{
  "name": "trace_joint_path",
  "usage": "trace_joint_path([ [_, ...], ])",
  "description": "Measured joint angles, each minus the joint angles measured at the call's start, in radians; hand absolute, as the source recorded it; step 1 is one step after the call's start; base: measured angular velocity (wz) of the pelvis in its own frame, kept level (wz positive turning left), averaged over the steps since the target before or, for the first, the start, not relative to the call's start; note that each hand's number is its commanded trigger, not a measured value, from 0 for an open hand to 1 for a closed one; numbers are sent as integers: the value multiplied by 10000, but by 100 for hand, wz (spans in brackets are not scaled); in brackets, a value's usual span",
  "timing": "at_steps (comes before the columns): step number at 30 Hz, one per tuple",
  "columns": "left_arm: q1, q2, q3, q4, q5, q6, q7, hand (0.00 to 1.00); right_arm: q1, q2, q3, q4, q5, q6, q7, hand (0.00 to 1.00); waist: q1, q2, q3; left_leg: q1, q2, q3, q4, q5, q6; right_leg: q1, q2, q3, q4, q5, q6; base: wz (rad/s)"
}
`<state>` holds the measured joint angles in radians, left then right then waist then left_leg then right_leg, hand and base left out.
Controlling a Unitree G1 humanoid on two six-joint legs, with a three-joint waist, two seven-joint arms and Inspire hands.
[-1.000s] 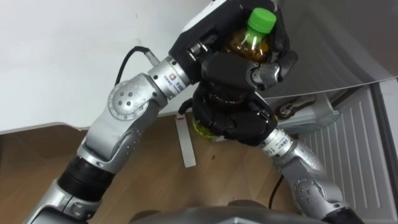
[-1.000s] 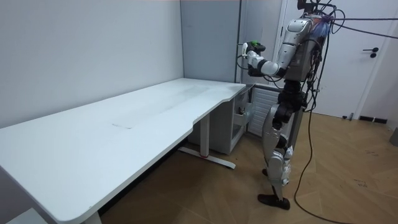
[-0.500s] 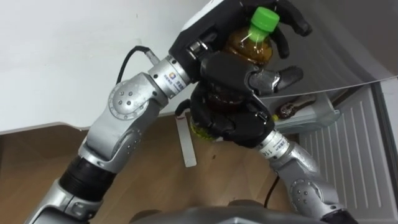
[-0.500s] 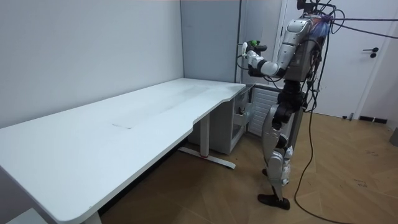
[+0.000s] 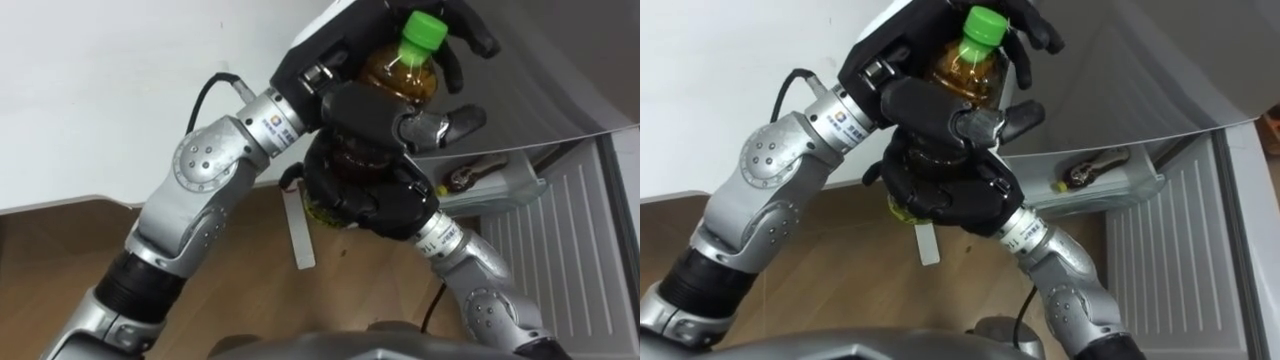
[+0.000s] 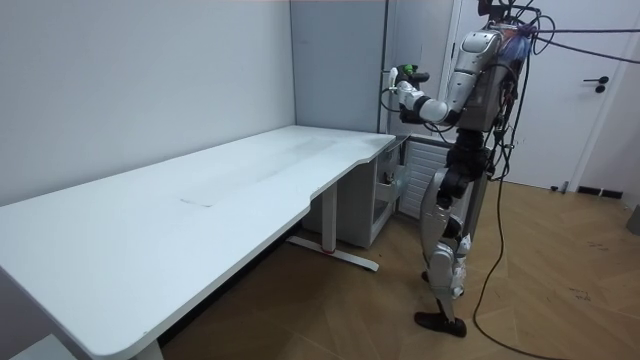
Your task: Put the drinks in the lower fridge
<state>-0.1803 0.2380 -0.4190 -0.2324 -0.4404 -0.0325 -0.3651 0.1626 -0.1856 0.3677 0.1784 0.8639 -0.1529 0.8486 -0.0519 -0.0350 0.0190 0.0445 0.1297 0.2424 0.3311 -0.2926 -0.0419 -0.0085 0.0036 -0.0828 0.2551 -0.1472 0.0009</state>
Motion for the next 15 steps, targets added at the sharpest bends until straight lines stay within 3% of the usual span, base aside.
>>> trace_joint_path([
  [9, 27, 17, 137, -537, 211, -21, 10, 100, -17, -54, -411, -464, -694, 14, 158, 100, -4, 29, -10, -143, -34, -66, 23, -5, 14, -11, -27, -15, -41, 0, 0, 1],
  [15, 1071, -77, 152, -548, 213, -481, 126, 100, 231, -137, -464, -470, -1309, 300, 321, 100, 177, 49, -16, 225, -41, -64, -96, 5, 9, 303, -8, -41, -165, -3, 5, 0],
])
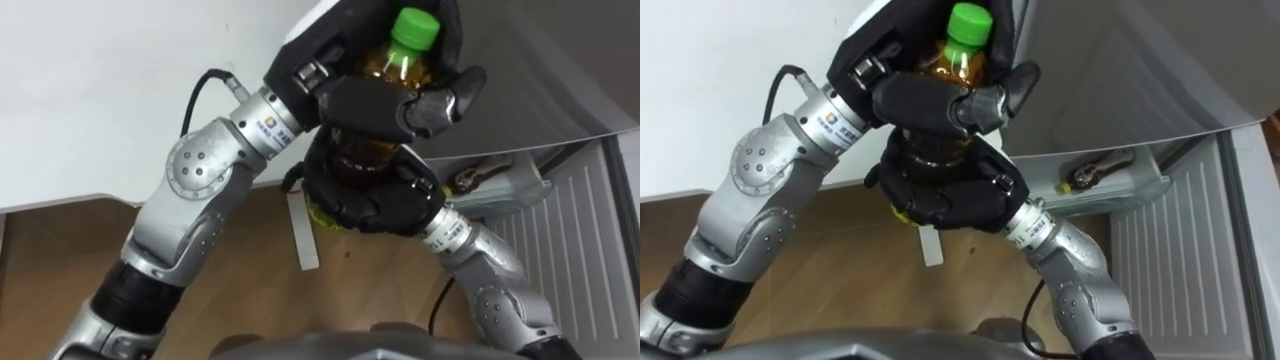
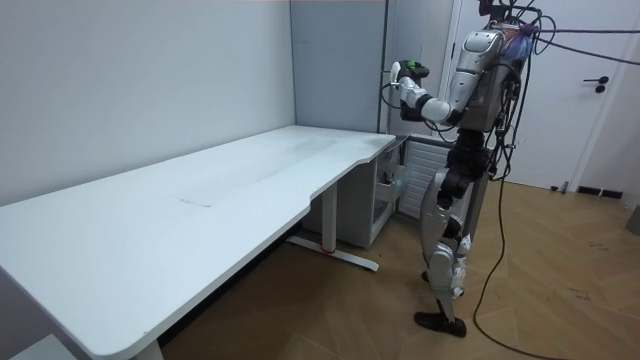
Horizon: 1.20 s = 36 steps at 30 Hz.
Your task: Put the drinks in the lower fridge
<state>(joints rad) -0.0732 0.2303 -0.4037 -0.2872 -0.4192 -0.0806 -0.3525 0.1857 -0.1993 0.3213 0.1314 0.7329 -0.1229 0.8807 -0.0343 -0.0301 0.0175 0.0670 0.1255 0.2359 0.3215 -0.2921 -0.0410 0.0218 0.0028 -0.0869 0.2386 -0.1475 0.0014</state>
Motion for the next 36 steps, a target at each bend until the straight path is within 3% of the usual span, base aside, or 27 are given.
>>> trace_joint_path([
  [4, 760, 11, 240, -1, -36, -210, 8, 100, 40, -90, -68, 0, -623, 321, 44, 100, 269, -11, 5, -42, -20, -112, 20, 1, 3, 27, -33, -116, 2, 0, 0, 6],
  [8, 904, -14, 375, 0, 1, -393, 69, 100, -107, -78, -75, -2, -790, 433, 52, 100, 569, -4, 9, -206, -48, -318, -12, 22, 13, 15, -76, -353, 9, -1, 2, 18],
  [10, 1124, -87, 541, 1, 68, -458, 69, 100, -161, -1, -160, -4, -1080, 546, 67, 100, 710, -39, 15, -215, -189, -530, -214, 194, 50, 41, -198, -559, 11, -20, 30, 31],
  [12, 1231, -81, 595, 0, 49, -500, 69, 0, -158, 6, -159, 1, -1115, 613, 92, 100, 915, -45, 24, -246, -234, -606, -241, 229, 67, 41, -246, -642, 11, -33, 47, 16],
  [16, 1294, -24, 668, 0, -109, -499, 42, 0, -90, -15, -178, -66, -1131, 717, 103, 100, 1242, -58, 21, -321, -387, -979, -241, 282, 130, 132, -400, -941, -5, -97, 100, 27],
  [21, 1602, 73, 1530, -11, -509, -498, -224, 0, 40, -259, -621, -68, -1700, 923, 90, 100, 1671, -100, 3, -296, -516, -1076, -312, 379, 237, 203, -579, -1175, -11, -117, 146, 13],
  [23, 1629, -109, 2444, -97, -1061, -529, -122, 0, 343, -298, -886, -43, -1788, 933, 169, 100, 1724, -100, 2, -304, -522, -1123, -320, 378, 239, 261, -591, -1224, -16, -116, 152, 10],
  [25, 1685, -253, 3936, -416, -2293, -1017, 572, 0, 1204, -407, -1485, 14, -1841, 1013, 160, 100, 1698, -103, -40, -210, -617, -1283, -441, 388, 242, 346, -631, -1364, -13, -158, 218, 12],
  [28, 1925, -464, 5201, -495, -3449, -1627, 1280, 0, 1778, -565, -2052, 109, -1891, 1176, 81, 100, 1710, -87, -56, -38, -692, -1282, -625, 462, 264, 363, -691, -1358, 2, -183, 256, 0],
  [31, 2108, -523, 5496, -491, -3863, -1674, 1704, 0, 1871, -580, -2254, 109, -1896, 1249, -35, 100, 1723, -187, -94, -18, -706, -1280, -669, 484, 276, 362, -705, -1359, 9, -184, 258, 0],
  [33, 2222, -559, 5478, -479, -4146, -1671, 1996, 0, 1850, -367, -2259, 107, -1895, 1249, -133, 100, 1722, -278, -130, -15, -701, -1289, -672, 484, 276, 402, -699, -1362, 7, -184, 257, 0],
  [36, 2236, -559, 5537, -478, -4258, -1671, 2290, 0, 1855, -215, -2256, 108, -1897, 1266, -200, 100, 1714, -269, -101, 44, -700, -1321, -691, 479, 280, 502, -714, -1394, -12, -185, 258, 4],
])
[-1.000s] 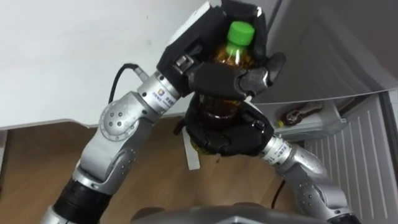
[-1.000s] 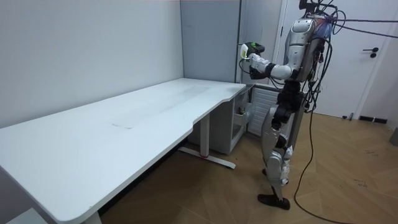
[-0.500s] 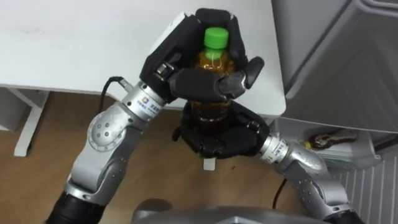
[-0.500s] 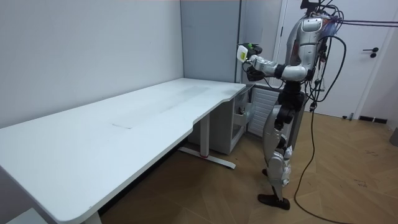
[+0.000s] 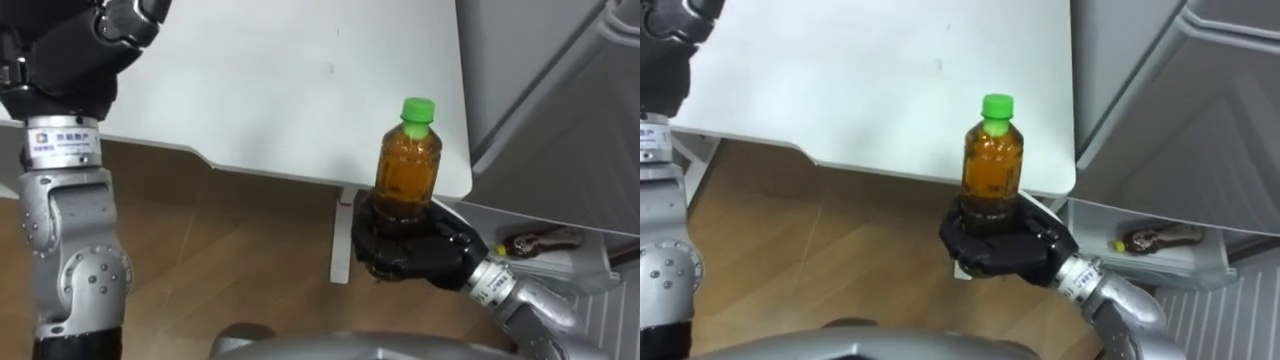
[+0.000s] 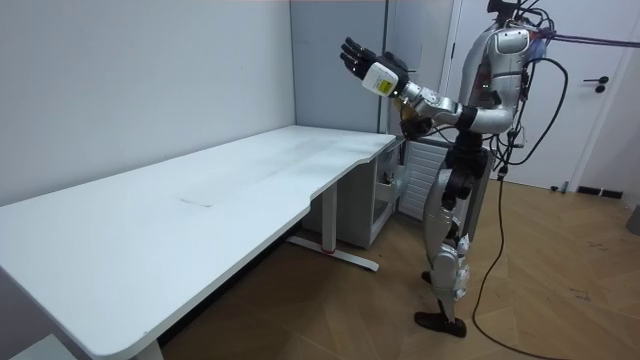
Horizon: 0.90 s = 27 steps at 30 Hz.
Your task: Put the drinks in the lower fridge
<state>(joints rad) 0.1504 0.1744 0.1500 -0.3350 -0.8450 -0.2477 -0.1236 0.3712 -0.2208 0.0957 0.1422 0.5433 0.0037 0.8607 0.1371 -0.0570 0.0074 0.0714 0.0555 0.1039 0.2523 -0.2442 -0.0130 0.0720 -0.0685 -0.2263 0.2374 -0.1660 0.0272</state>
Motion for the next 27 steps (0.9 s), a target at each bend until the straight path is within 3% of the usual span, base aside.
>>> trace_joint_path([
  [8, 115, 0, 135, -2, 27, -21, 462, 0, 15, -27, -4, 0, -38, 2, -2, 100, -56, 89, 63, -1, -7, -12, 5, 0, -1, 17, 9, -35, -5, 0, 0, 0],
  [9, 115, 0, 143, -3, 33, -29, 587, 0, 16, -32, -10, -3, -38, 2, -2, 100, -56, 172, 99, -5, -7, -12, 9, 0, -1, 17, 10, -33, -5, 0, 0, 0],
  [14, 113, -11, 328, -12, 1121, -106, 1477, 0, 24, -76, -63, -10, -738, -7, -15, 100, 7, 355, 104, 28, -6, -1, 3, 0, -4, 34, 21, -36, -13, 0, 0, -1],
  [20, 228, -76, 1603, -125, 2100, -564, 3343, 0, 314, -122, -314, -121, -1558, -8, -51, 100, 95, 520, 7, 110, -9, -112, -18, 2, -7, 220, 29, -192, -182, -1, 1, 5],
  [24, 1042, -58, 2753, 266, 2005, -989, 4650, 0, 815, -197, -632, -575, -1538, 7, -494, 100, 399, 609, -33, 311, -12, -60, -237, 20, -30, 306, 43, -173, -226, -5, 8, -6],
  [27, 1691, -55, 3102, 1416, 1638, -1011, 5583, 0, 995, -169, -666, -937, -1531, 184, -794, 100, 689, 723, -18, 599, -10, 1, -385, 24, -39, 504, 67, -172, -360, -9, 15, -3],
])
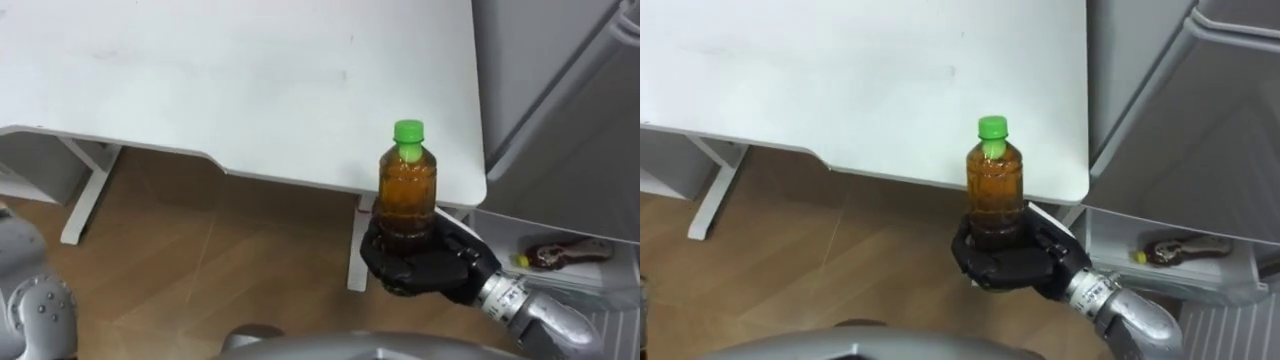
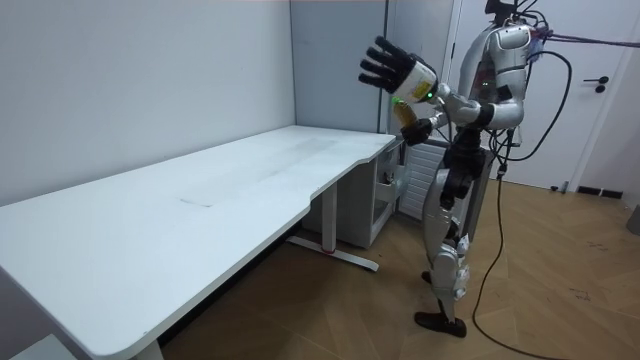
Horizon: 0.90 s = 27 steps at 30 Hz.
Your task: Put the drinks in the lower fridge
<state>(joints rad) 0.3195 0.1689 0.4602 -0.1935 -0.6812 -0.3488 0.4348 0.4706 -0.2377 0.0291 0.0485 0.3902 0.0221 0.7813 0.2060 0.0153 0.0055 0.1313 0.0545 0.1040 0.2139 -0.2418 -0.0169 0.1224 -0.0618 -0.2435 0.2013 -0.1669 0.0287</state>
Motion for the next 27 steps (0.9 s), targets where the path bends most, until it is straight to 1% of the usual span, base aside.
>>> trace_joint_path([
  [1, 95, 10, 85, 718, -309, 8, 361, 0, 10, 16, 18, -67, 7, 148, -183, 100, 102, 24, -45, 126, -20, 0, -108, 15, -14, 61, -7, 0, -3, -27, 20, -5],
  [2, 104, 19, 99, 1109, -474, 9, 564, 0, 9, 15, 35, -96, 12, 210, -307, 100, 197, 20, -57, 171, -37, 0, -153, 28, -12, 88, -24, -7, 0, -54, 23, 0],
  [3, 217, 23, 73, 1887, -748, 14, 866, 0, 0, 21, 90, -106, 17, 262, -518, 100, 262, 14, -96, 205, -76, -4, -196, 43, -3, 102, -57, -7, 10, -117, 36, 0],
  [4, 448, 22, 5, 2555, -1063, 81, 1128, 0, -26, 1, 205, -113, 71, 360, -720, 100, 345, 2, -114, 211, -100, -26, -211, 47, 4, 107, -75, -16, 13, -134, 52, 5],
  [5, 523, 23, -42, 2813, -1234, 157, 1268, 0, -20, 5, 258, -127, 108, 431, -845, 100, 389, -17, -120, 209, -109, -44, -222, 51, 10, 109, -84, -39, 12, -136, 55, 8],
  [7, 565, 30, -324, 3987, -1614, 346, 1669, 0, -110, 62, 480, -139, 367, 799, -1304, 100, 528, -84, -119, 203, -132, -116, -157, 55, 19, 99, -94, -69, 1, -143, 69, 8],
  [8, 614, 30, -406, 4303, -1724, 396, 1689, 0, -173, 93, 539, -139, 419, 859, -1403, 100, 564, -78, -116, 217, -134, -108, -167, 55, 19, 111, -91, -53, -5, -143, 69, 0],
  [9, 709, 87, -674, 5109, -1852, 464, 1684, 0, -300, 147, 687, -143, 440, 907, -1613, 100, 543, -45, -107, 304, -133, -100, -181, 55, 19, 180, -91, -71, -3, -143, 70, 0],
  [10, 772, 167, -960, 5943, -1976, 627, 1631, 0, -415, 201, 804, -142, 451, 1016, -1731, 100, 527, -19, -114, 359, -124, -84, -250, 55, 19, 232, -88, -87, 11, -150, 81, 0],
  [11, 796, 198, -1130, 6350, -2063, 693, 1603, 0, -488, 205, 863, -141, 451, 1056, -1781, 100, 515, -18, -114, 373, -120, -70, -279, 55, 18, 230, -83, -84, 12, -151, 83, -5],
  [12, 905, 262, -1659, 7374, -2099, 804, 1402, 0, -648, 193, 941, -142, 451, 1139, -1840, 100, 484, -29, -99, 363, -120, -32, -376, 56, 19, 193, -83, -53, 18, -151, 83, -10],
  [13, 834, 288, -2201, 8549, -2103, 1026, 1044, 0, -807, 197, 1004, -145, 444, 1289, -1911, 100, 435, -13, -95, 368, -121, 25, -409, 59, 23, 192, -88, -30, 20, -151, 83, -9],
  [14, 833, 284, -2453, 9120, -2106, 1174, 842, 0, -871, 220, 1019, -144, 442, 1360, -1947, 100, 403, -18, -93, 369, -120, 47, -409, 58, 24, 188, -87, -20, 22, -151, 83, -6],
  [15, 684, 247, -2907, 10203, -2109, 1505, 428, 0, -988, 284, 1044, -145, 418, 1459, -2024, 100, 308, -50, -80, 348, -121, 69, -409, 56, 24, 147, -86, -19, 22, -151, 83, 0],
  [16, 655, 211, -3114, 10631, -2112, 1652, 215, 0, -1029, 306, 1048, -152, 417, 1480, -2059, 100, 266, -80, -73, 327, -121, 78, -412, 55, 25, 115, -85, -12, 24, -151, 83, 0],
  [17, 702, 149, -3417, 11506, -2191, 1907, -304, 0, -1107, 315, 1049, -239, 390, 1562, -2119, 100, 226, -139, -61, 260, -120, 94, -428, 56, 25, 21, -81, 25, 38, -151, 82, -10],
  [18, 670, 96, -3563, 12302, -2298, 2102, -892, 0, -1217, 316, 1030, -302, 302, 1576, -2147, 100, 141, -198, -48, 199, -108, 171, -440, 57, 24, -20, -62, 95, 28, -150, 82, -13],
  [19, 567, 78, -3758, 13001, -2244, 2329, -1402, 0, -1408, 311, 1014, -293, 146, 1576, -2177, 100, -65, -254, -14, 178, -101, 206, -436, 57, 23, -38, -51, 147, 28, -149, 80, -8],
  [20, 557, 78, -3846, 13345, -2129, 2440, -1642, 0, -1477, 328, 984, -295, 11, 1576, -2196, 100, -185, -266, -5, 168, -101, 200, -423, 57, 24, -41, -51, 153, 29, -149, 80, 0],
  [21, 553, 78, -3991, 13868, -1638, 2705, -2128, 0, -1604, 364, 904, -295, -191, 1575, -2249, 100, -428, -268, -1, 152, -107, 189, -353, 54, 27, -42, -57, 135, 25, -148, 82, 6],
  [22, 557, 76, -4083, 14118, -1028, 2883, -2555, 0, -1709, 416, 749, -294, -495, 1568, -2274, 100, -649, -268, 7, 114, -114, 184, -322, 47, 37, -47, -69, 111, 13, -145, 86, 5],
  [23, 554, 80, -4094, 14150, -733, 2954, -2767, 0, -1737, 436, 674, -307, -597, 1567, -2266, 100, -765, -273, 14, 93, -121, 171, -320, 47, 37, -65, -74, 102, 18, -145, 87, 0],
  [24, 503, 85, -4221, 14142, -216, 3042, -3128, 0, -1772, 428, 636, -484, -962, 1554, -2324, 100, -992, -286, 11, 3, -123, 174, -292, 47, 38, -157, -80, 116, 46, -145, 87, 0],
  [25, 391, 82, -4252, 14130, -33, 3101, -3268, 0, -1774, 425, 606, -634, -1225, 1553, -2408, 100, -1080, -288, 24, -47, -124, 184, -253, 47, 38, -199, -82, 134, 58, -144, 87, 0],
  [26, 112, 82, -4263, 14129, 287, 3209, -3516, 0, -1821, 433, 543, -814, -1592, 1553, -2568, 100, -1285, -276, 49, -130, -126, 182, -207, 48, 38, -257, -89, 161, 79, -144, 87, -4],
  [27, -276, 72, -4294, 14126, 697, 3279, -3778, 0, -1868, 437, 430, -1104, -2124, 1553, -2795, 100, -1416, -229, 69, -193, -125, 214, -145, 47, 40, -352, -91, 210, 150, -143, 86, -7],
])
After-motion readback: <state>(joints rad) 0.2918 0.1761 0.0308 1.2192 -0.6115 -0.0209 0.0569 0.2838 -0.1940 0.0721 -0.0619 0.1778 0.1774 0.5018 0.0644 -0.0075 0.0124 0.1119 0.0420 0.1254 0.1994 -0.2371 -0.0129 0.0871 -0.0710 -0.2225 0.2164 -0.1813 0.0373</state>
